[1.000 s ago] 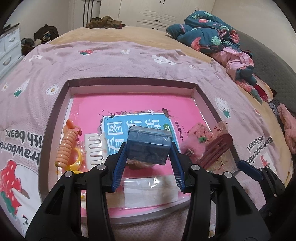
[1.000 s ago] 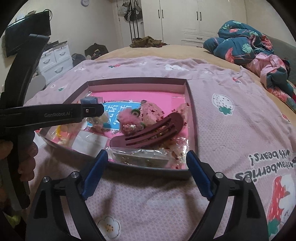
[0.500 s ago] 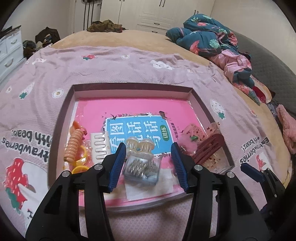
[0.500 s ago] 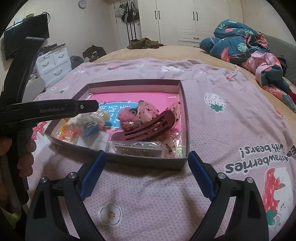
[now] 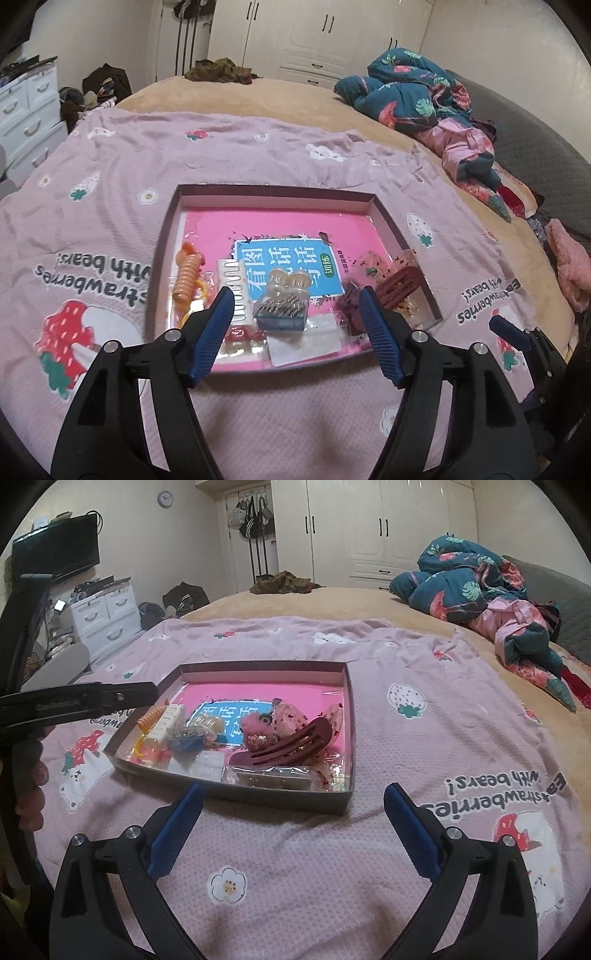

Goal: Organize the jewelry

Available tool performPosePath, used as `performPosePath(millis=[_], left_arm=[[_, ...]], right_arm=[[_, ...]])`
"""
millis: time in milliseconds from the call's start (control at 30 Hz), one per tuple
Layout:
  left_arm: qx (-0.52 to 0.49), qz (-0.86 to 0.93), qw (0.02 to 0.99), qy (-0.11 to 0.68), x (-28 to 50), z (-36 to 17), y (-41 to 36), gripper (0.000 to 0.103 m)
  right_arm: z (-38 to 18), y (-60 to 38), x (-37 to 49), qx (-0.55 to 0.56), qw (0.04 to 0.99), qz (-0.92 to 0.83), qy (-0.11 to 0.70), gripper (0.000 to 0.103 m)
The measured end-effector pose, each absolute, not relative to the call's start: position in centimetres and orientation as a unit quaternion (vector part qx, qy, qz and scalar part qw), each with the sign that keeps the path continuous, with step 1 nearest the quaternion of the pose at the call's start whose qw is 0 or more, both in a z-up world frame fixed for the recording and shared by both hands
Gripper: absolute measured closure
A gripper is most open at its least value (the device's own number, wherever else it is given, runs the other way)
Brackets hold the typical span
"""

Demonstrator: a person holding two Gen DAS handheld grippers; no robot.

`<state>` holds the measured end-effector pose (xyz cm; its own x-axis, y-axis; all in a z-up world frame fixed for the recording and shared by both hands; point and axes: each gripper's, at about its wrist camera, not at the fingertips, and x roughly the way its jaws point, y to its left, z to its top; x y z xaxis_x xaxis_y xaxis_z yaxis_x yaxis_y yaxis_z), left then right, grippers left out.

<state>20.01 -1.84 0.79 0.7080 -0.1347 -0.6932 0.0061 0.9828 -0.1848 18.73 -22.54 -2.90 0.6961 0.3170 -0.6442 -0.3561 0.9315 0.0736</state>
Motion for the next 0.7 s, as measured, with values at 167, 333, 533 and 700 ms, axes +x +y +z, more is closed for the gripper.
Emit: performPosePath(millis=[167, 333, 533, 700], left_arm=[[-0.084, -0.039, 0.926, 0.366, 17.7, 1.7, -1.7, 0.031], [-0.077, -0.040, 0.930, 0.358, 15.3, 2.1, -1.9, 0.021], [-0.079, -0.035, 0.935, 0.345, 12.5, 2.0, -1.8, 0.012], [-0.077, -0.029, 0.936, 0.342, 10.8, 1.8, -1.5, 0.010]], right_arm=[[-2.3, -22.9, 17.5, -0.028, 0.923, 0.178, 0.340, 0.004], [-1.7, -23.1, 16.5, -0.031, 0.926, 0.173, 0.333, 0.004], [-1.2, -23.2, 15.1, -0.032, 0.930, 0.172, 0.324, 0.004], [-1.0, -23.1, 13.9, -0.032, 0.930, 0.176, 0.320, 0.004]])
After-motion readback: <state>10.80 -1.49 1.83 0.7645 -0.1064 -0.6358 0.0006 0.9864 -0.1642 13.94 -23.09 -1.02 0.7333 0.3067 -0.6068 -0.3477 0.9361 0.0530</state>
